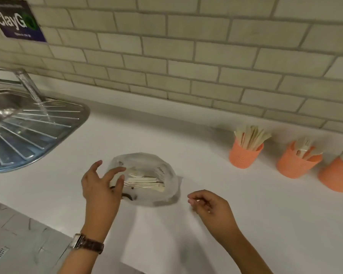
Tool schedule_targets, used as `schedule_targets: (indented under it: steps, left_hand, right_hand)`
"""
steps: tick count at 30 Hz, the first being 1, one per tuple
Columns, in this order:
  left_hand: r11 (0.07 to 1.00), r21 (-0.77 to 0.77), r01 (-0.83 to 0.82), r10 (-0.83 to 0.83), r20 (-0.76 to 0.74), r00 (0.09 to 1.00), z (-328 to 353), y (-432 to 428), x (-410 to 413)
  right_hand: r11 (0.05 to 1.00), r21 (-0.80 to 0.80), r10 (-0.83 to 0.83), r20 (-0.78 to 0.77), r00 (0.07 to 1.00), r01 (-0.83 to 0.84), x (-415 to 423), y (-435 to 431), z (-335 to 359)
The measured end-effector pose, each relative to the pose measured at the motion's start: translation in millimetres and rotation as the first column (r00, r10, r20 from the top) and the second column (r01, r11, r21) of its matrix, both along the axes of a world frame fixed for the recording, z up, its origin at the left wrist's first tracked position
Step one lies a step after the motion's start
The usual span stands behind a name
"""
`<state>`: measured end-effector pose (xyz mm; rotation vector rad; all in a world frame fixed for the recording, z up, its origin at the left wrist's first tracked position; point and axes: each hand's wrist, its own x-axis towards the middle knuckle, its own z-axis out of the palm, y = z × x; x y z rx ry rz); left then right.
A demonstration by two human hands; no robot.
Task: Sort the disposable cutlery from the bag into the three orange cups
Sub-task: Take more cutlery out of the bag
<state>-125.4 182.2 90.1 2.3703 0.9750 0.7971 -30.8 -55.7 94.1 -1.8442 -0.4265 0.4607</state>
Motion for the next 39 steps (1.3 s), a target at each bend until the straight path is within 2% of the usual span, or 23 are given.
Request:
schedule_targets:
  steps: [3, 5, 8, 11, 16, 19, 22, 26, 28, 31, 39]
  left_hand:
    - [0.986, -0.167, 0.024, -0.029, -0.031, 0.999, -3.5, 24.0, 9.2]
    - [0.971, -0.231, 0.066, -0.080, -0.050, 0.996, -6.2, 32.3, 14.9]
    - [0.966, -0.220, 0.137, -0.173, -0.156, 0.972, -11.3, 39.5, 18.6]
    - [0.940, -0.266, 0.216, -0.279, -0.230, 0.932, -12.8, 45.0, 10.6]
    - [0.891, -0.315, 0.328, -0.425, -0.318, 0.847, -10.3, 32.9, -4.7]
    - [0.875, -0.363, 0.322, -0.437, -0.305, 0.846, -9.3, 31.9, -3.8]
    - [0.855, -0.419, 0.305, -0.436, -0.264, 0.860, -6.8, 34.9, -2.2]
    - [0.864, -0.402, 0.302, -0.420, -0.248, 0.873, -3.2, 38.3, -0.2]
    - [0.875, -0.379, 0.302, -0.414, -0.260, 0.872, -3.2, 39.0, 0.5]
    - [0.887, -0.347, 0.303, -0.409, -0.289, 0.866, -5.0, 39.0, 1.1]
    - [0.919, -0.256, 0.299, -0.374, -0.333, 0.866, -4.0, 43.1, 1.2]
  right_hand:
    - [0.989, -0.033, 0.145, 0.234, 0.961, -0.141, 2.5, 49.7, 3.2]
    - [0.974, -0.067, 0.225, 0.311, 0.923, -0.215, 8.7, 81.1, 1.5]
    - [0.901, -0.309, 0.385, 0.240, 0.891, -0.306, 21.7, 116.5, -7.5]
    - [0.739, -0.591, 0.514, 0.185, 0.837, -0.323, 33.6, 129.5, -14.6]
    - [0.539, -0.791, 0.605, 0.126, 0.786, -0.288, 27.8, 136.4, -8.5]
    - [0.488, -0.813, 0.673, 0.120, 0.730, -0.317, 28.9, 146.4, -16.5]
    - [0.502, -0.812, 0.700, 0.180, 0.691, -0.297, 36.6, 160.9, -30.0]
    - [0.373, -0.897, 0.761, 0.151, 0.630, -0.236, 41.4, 176.0, -50.4]
    - [0.350, -0.917, 0.775, 0.170, 0.609, -0.190, 42.6, 179.8, -55.4]
    - [0.346, -0.916, 0.784, 0.165, 0.598, -0.202, 45.0, 182.1, -55.2]
    - [0.412, -0.886, 0.766, 0.211, 0.607, -0.213, 56.3, 179.9, -50.7]
